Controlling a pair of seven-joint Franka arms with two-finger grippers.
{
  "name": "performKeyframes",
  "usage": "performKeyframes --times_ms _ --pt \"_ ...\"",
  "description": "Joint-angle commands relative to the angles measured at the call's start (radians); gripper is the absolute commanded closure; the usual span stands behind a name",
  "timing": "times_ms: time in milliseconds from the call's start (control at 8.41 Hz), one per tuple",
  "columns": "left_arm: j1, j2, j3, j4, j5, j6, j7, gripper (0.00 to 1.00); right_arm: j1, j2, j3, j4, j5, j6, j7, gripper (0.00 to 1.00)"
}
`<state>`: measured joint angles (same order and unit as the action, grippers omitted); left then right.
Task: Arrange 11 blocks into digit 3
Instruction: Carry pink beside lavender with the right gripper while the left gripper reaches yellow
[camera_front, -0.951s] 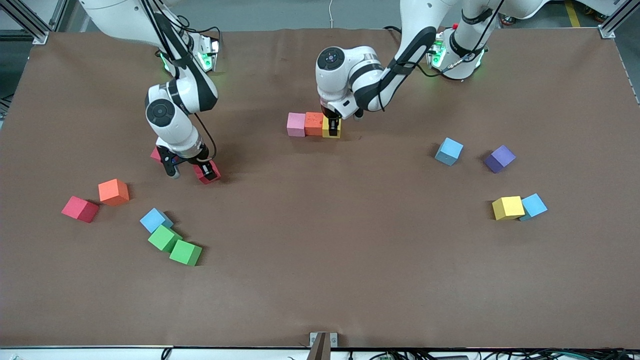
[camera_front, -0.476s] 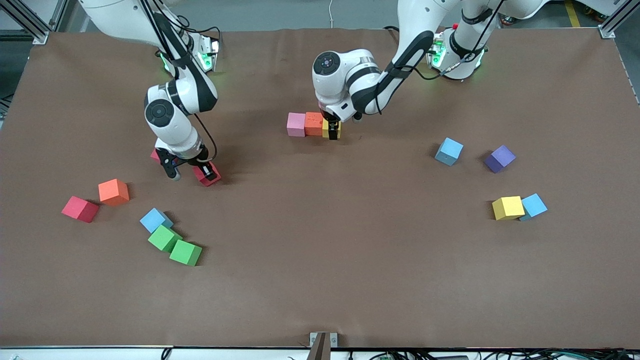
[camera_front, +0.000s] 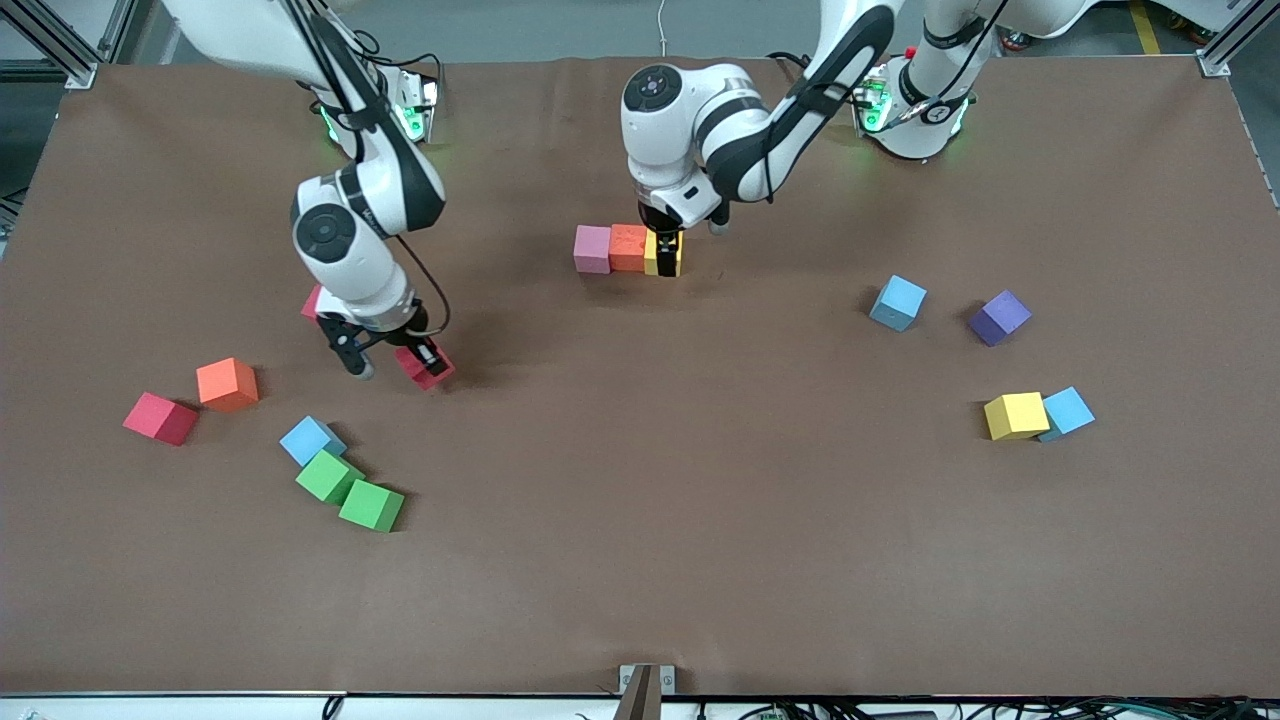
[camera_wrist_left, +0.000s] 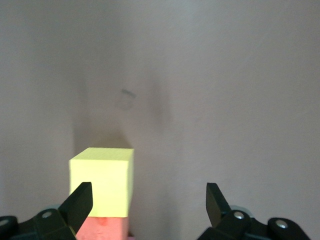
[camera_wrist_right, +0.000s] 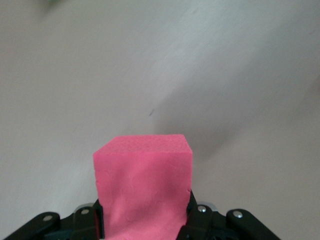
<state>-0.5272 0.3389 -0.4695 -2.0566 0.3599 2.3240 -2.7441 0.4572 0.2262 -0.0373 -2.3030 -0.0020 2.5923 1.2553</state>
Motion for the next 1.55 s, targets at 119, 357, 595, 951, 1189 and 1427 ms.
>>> performKeyframes --times_ms 119,357,595,951,1189,1427 --pt "0.169 -0.043 -0.014 -0.004 0.037 -0.009 0.071 0.0 0.153 0.013 -0.003 0.143 0.002 -0.165 -0.077 1.0" --pt "0.281 -0.05 -0.014 -0.008 0.034 -0.009 0.246 0.0 0.219 0.092 -0.003 0.222 0.002 -0.169 -0.176 1.0" --pt "0.379 -0.05 -0.014 -0.004 0.034 -0.009 0.431 0.0 0.271 0.201 -0.003 0.281 0.004 -0.161 -0.215 1.0" --pt "0.524 -0.026 -0.012 0.142 0.031 -0.005 0.721 0.0 0.316 0.225 0.003 0.292 0.016 -0.164 -0.307 1.0" --pt "0.604 -0.035 -0.014 0.203 -0.011 -0.011 0.886 0.0 0.319 0.232 0.036 0.28 0.019 -0.161 -0.309 1.0" --pt "0.686 -0.04 -0.026 0.202 -0.032 -0.038 1.079 0.0 0.319 0.232 0.069 0.264 0.019 -0.158 -0.317 1.0"
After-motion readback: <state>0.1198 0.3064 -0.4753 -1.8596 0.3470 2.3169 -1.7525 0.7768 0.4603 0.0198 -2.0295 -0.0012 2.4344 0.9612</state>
